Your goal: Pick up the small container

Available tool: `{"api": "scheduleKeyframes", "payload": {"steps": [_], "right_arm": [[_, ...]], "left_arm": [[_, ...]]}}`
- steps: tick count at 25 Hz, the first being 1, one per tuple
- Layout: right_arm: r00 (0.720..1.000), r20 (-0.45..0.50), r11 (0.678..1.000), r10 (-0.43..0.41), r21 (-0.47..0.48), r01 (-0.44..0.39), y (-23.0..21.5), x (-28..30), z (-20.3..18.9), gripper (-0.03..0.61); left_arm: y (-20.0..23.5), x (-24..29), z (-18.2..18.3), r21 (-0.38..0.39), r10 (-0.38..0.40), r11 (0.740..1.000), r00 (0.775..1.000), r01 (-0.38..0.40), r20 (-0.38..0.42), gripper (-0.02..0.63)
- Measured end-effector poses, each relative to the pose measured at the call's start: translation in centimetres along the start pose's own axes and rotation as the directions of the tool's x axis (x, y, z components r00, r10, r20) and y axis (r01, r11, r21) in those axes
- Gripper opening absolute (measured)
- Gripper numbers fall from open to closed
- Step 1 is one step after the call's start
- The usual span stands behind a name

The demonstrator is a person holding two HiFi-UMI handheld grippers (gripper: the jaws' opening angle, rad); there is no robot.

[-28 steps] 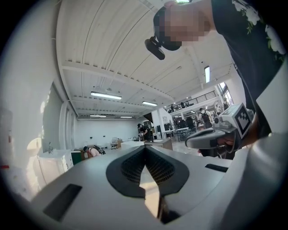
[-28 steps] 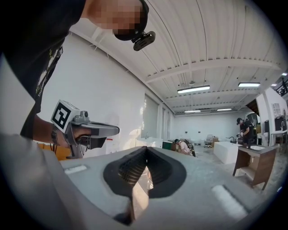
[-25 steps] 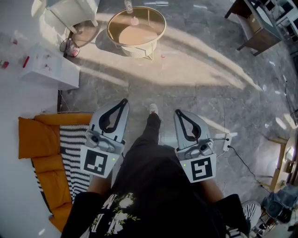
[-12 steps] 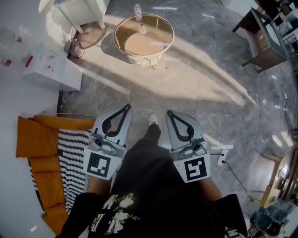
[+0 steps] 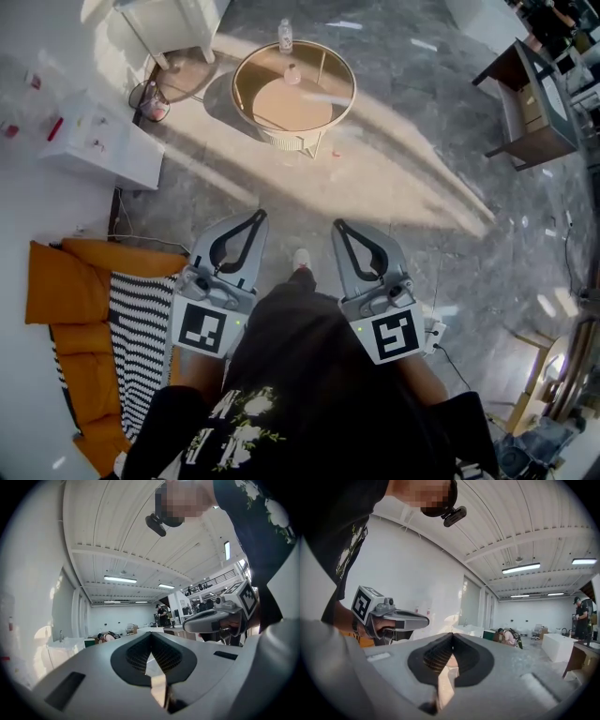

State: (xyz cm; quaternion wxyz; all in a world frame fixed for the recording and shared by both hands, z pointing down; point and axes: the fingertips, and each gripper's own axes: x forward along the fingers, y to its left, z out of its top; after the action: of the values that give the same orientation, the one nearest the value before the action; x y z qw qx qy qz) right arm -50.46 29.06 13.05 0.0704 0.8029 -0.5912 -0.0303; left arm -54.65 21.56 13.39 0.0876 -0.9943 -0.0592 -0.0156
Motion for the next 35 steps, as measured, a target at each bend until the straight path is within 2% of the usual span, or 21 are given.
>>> {"api": "scheduleKeyframes", "payload": {"steps": [7, 13, 17, 23, 26, 29, 35], "right_arm": [[0.998, 0.010, 0.998, 0.057, -0.009, -0.057, -2.9, 4.5, -0.3, -0.005], [0.997, 0.021, 0.997, 0.077, 0.002, -0.077, -5.2, 6.6, -1.5, -0.005], [0.995, 0.022, 0.995, 0.094, 0.015, -0.094, -6.7, 6.9, -2.1, -0.005], [0.984, 0.037, 0.985, 0.173, 0.011, -0.174, -9.6, 6.7, -2.2, -0.005], [0.971, 0.061, 0.973, 0.230, -0.014, -0.230, -11.2, 6.3, -2.1, -0.005], [0.955, 0.041, 0.956, 0.294, -0.003, -0.294, -13.5, 5.7, -3.1, -0.005], [0.924, 0.037, 0.925, 0.379, -0.009, -0.379, -18.9, 3.8, -4.1, -0.005]], "left_arm": [[3.5, 3.7, -0.6, -0.001, 0.046, 0.999, 0.999, -0.046, 0.015, 0.008], [4.6, 6.6, -1.2, 0.005, 0.068, 0.998, 0.997, -0.068, 0.022, 0.008], [4.2, 7.8, -1.5, 0.010, 0.082, 0.997, 0.997, -0.082, -0.001, 0.008], [3.2, 9.8, -0.6, 0.016, 0.165, 0.986, 0.986, -0.165, -0.024, 0.008], [2.3, 11.2, -0.7, 0.010, 0.223, 0.975, 0.974, -0.223, -0.034, 0.008], [0.5, 13.4, -0.4, -0.007, 0.284, 0.958, 0.958, -0.285, -0.047, 0.008], [-2.9, 18.6, 0.2, -0.020, 0.343, 0.938, 0.936, -0.345, -0.080, 0.008]]}}
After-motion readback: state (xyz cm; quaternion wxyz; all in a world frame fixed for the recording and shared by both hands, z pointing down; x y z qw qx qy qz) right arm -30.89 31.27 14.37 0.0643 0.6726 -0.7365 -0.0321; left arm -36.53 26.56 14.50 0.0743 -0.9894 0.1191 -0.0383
